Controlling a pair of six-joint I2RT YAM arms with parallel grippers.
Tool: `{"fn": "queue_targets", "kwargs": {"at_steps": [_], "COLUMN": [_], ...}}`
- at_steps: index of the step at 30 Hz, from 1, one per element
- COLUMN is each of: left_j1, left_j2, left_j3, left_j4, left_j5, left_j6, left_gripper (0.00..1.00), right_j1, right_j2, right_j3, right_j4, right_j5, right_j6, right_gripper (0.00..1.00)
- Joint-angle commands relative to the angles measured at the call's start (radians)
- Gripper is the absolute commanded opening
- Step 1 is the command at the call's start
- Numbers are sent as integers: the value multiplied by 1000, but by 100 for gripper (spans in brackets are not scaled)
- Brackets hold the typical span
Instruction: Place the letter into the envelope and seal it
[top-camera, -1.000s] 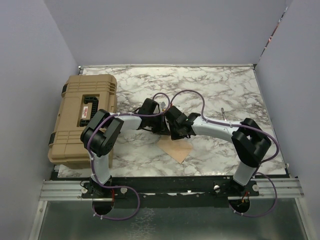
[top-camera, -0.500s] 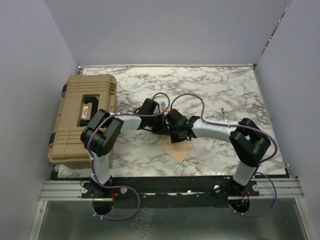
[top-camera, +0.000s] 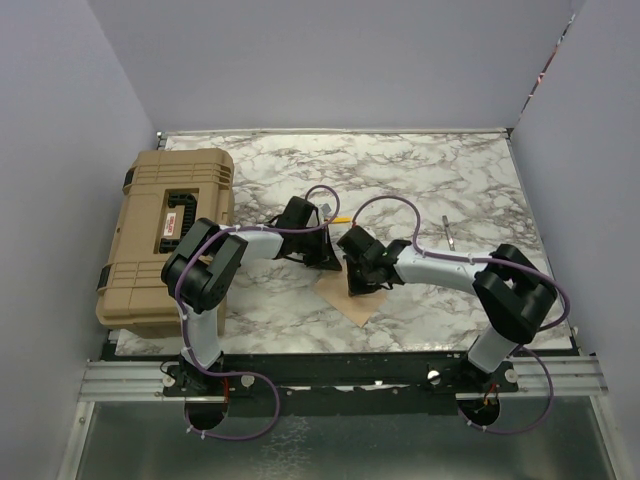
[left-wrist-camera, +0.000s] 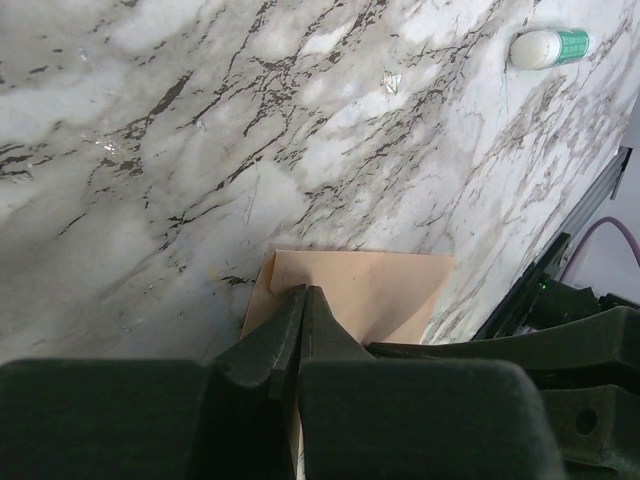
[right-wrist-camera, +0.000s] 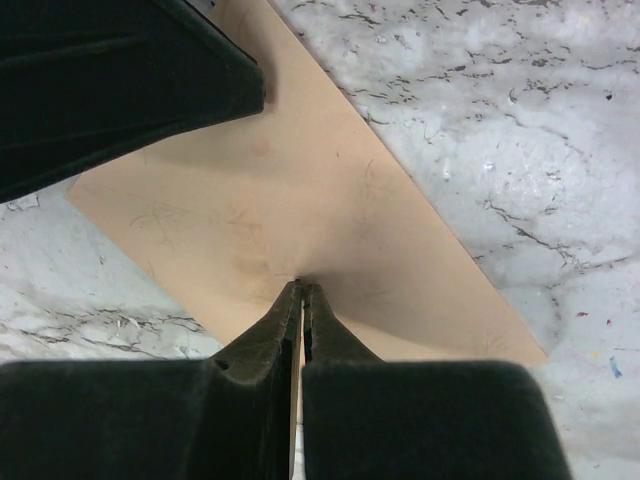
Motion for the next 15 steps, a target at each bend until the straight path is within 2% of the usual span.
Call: {"fn": "queue_targets", "kwargs": {"at_steps": [1,10,15], "left_j1": [0,-1,0], "left_j2": [66,67,54], "left_j3": [-20,-17,2], "left_j4": [-83,-84,-94], "left_j5": [-94,-88,-79], "left_j6": [51,52,68], "left_gripper": [0,0,0], "right_j1": [13,11,11], "right_j2": [17,-37,-175], "right_j3": [-44,-43,-35], "right_j4": [-137,-174,-172], "right_j5": [42,101,106], "right_j6": [51,129,160], "right_gripper": [3,3,6]}}
